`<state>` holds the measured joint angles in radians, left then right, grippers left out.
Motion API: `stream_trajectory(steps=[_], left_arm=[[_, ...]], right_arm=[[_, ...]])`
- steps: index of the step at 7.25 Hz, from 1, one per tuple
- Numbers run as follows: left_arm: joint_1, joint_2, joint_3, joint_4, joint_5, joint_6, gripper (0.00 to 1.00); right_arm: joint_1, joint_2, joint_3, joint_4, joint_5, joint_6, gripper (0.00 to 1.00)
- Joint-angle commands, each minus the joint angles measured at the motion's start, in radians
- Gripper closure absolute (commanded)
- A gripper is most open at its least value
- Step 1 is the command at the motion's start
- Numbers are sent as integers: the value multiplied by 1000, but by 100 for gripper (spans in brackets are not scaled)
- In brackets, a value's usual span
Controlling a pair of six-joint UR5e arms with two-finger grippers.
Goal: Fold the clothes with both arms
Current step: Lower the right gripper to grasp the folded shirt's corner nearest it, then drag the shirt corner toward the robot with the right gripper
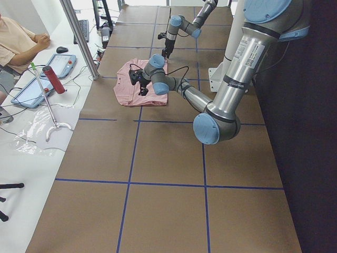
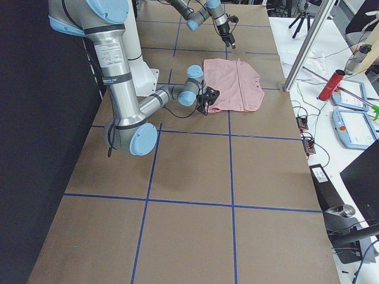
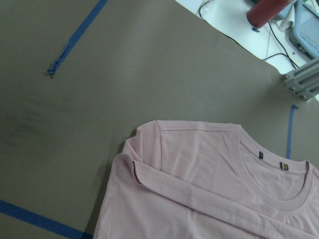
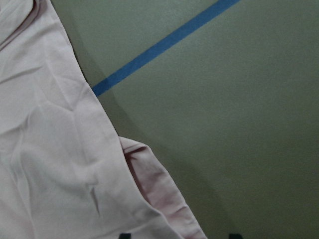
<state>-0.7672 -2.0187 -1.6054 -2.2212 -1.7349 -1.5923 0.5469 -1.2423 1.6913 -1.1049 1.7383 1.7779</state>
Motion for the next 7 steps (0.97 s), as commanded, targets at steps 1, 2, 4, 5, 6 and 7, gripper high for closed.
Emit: stream_trajectory(steps=[1,2,4,5,6,7], left_arm=[[-1,0,-2,0,0,0,0],[-1,0,-5,0,0,0,0],[-1,0,-25,0,0,-3,0],[-1,0,-34,0,-2,-3,0],[-1,1,-40,-2,-8,6,0],[-1,0,-71,-2,-11,2,0]], right_arm=[[-7,0,-4,0,1,0,100],[-7,0,4,2,1,0,100],[-5,-93,142,0,47,0,100],[-24,-203,275,3,87,0,100],[-80,-314,409,3,118,2,100],[-134,-391,495,5,185,74,100]])
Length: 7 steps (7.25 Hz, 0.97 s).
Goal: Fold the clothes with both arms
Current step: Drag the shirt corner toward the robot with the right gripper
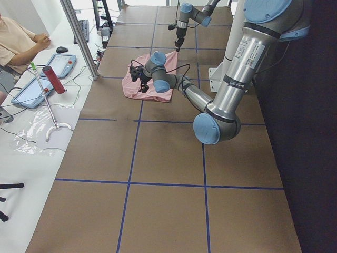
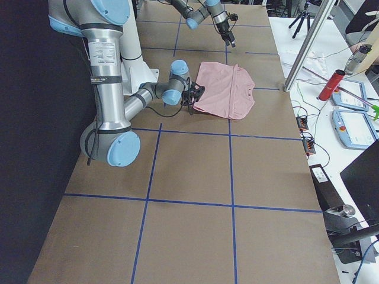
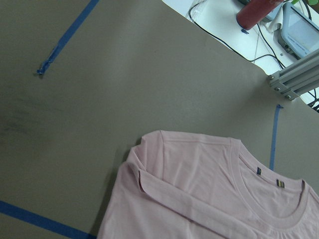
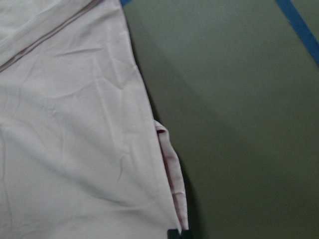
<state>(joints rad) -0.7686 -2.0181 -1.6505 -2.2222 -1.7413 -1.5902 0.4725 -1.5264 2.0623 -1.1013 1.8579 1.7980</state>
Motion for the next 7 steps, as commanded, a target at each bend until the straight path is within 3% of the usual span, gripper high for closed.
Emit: stream_trajectory(steps=[1,2,3,4,5,6,7], left_arm=[[2,1,-41,-5,-6,-2,0],[27,1,-57,7,-6,-11,0],[58,7,-87,10,-6,-43,0],[64,7,-113,22,-32,-60,0],[66,13,-136,45,-149,-177,0],[81,12,-158,64,-135,-204,0],[157,18,-175,169,-74,-203,0]], right_arm=[[-157,-112,190,1,96,190,100],[-240,-118,235,0,98,237,100],[-352,-142,211,-2,69,239,1],[-344,-167,200,-2,43,239,0],[-272,-167,200,-2,43,239,0],[-162,-166,202,-2,44,230,0],[-49,-146,176,1,44,183,0]])
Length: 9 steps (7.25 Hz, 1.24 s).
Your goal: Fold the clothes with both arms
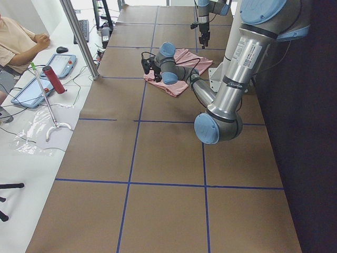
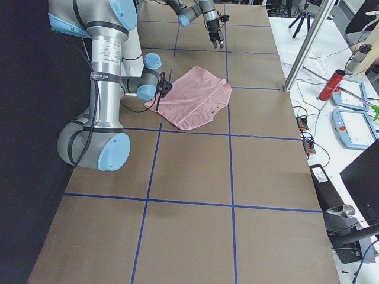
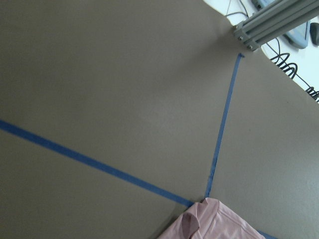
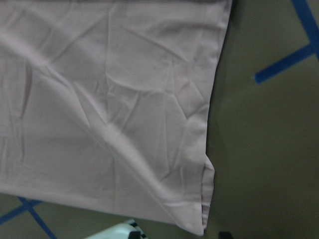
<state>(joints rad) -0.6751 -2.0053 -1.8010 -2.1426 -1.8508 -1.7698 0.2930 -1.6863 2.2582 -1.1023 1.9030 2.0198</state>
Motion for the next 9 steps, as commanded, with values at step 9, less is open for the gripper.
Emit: stream_trajectory(steps=[9], left_arm=[[269,2,14,368,148,-14,22]], right_arm=[[402,257,-275,1,2,-363,0]])
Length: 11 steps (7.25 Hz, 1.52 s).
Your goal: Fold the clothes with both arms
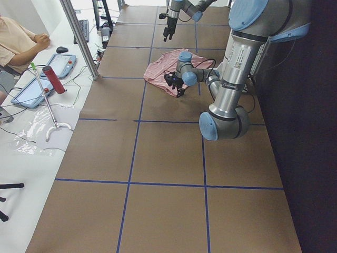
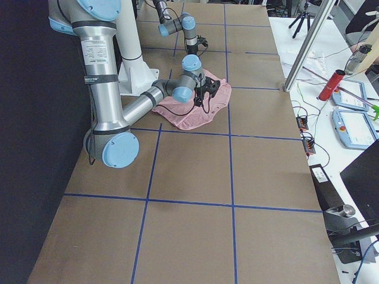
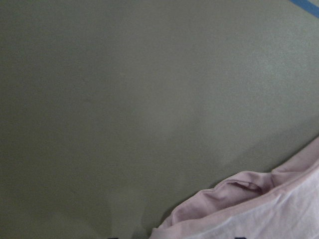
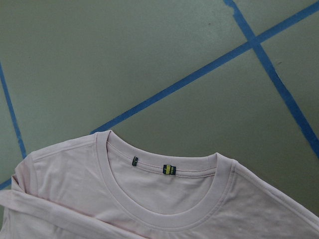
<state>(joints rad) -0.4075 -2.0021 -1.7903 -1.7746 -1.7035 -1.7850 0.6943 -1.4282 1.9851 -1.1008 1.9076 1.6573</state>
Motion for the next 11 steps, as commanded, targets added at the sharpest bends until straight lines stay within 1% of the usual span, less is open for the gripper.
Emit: stream_trajectory(steps=[1,2,3,6,9,10,11], left_arm=[[1,-1,3,0,2,1,25],[1,-3,5,-3,16,1,25],[1,-3,6,-3,16,1,28],[3,-7,20,-6,22,3,30],[4,-9,22,-6,22,3,41],[4,-9,31,-6,22,3,58],[4,-9,37,-5,24,1,86]], right_arm=[[-2,-4,-14,-2,-5,-2,0],[-4,-4,-21,-1,-7,-2,0],[-4,-8,-25,-1,-7,-2,0],[-7,-6,-28,-1,-7,-4,0],[-9,-4,-32,-1,-7,-4,0],[-10,-4,-37,-1,-7,-4,0],[-10,-4,-41,-1,-7,-4,0]])
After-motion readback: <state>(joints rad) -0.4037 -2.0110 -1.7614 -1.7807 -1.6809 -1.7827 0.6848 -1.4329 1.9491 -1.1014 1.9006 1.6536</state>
